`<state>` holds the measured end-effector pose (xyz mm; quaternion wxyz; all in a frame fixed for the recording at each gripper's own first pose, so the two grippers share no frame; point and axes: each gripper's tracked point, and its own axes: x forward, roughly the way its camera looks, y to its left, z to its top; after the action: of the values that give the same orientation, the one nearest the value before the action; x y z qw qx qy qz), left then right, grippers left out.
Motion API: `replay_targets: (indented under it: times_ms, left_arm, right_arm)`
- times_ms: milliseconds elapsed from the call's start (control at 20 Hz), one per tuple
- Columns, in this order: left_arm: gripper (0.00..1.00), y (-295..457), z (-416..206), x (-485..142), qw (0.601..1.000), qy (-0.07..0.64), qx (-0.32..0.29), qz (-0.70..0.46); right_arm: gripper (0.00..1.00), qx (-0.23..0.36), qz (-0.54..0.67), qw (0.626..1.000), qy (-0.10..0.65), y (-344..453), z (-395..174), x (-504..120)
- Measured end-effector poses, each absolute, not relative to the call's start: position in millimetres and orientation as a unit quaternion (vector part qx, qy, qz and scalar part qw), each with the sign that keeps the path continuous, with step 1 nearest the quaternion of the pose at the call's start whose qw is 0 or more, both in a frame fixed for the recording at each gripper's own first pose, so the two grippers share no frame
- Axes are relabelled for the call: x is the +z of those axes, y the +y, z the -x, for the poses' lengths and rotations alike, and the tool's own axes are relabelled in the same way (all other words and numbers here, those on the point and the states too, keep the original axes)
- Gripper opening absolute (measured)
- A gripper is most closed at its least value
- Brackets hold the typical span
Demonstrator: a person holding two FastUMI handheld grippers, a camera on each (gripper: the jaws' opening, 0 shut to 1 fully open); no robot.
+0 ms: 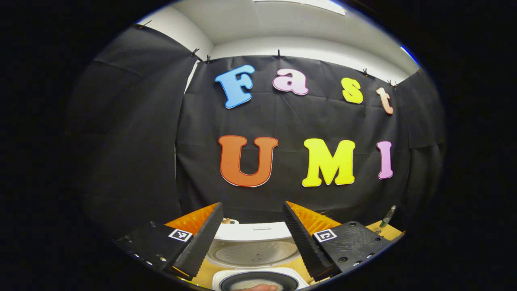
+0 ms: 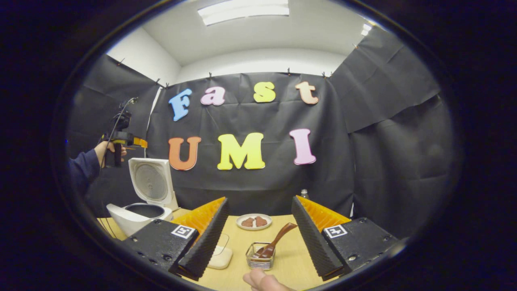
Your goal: Close the left gripper, press the button to open the rice cooker; take a wooden spoon from the chopstick holder with the right hand, scoop a spoonful of rice and pour it into the rice cooker, then put the wooden spoon back into the chopstick holder.
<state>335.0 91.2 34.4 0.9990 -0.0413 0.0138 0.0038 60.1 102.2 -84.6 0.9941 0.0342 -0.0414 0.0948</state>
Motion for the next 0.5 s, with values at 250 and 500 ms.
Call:
replay_targets:
  times_ms: [250,500]
  left_arm:
    - [0.94,94,-380,15,0.999,0.047,0.013,0.02]
    - [1.0,92,-395,-12,0.998,0.067,0.022,-0.004]
  right_arm:
    - [1.0,0.086,-0.023,0.995,-0.049,99,-44,-84]
    - [1.0,0.09,-0.03,0.994,-0.057,93,-25,-81]
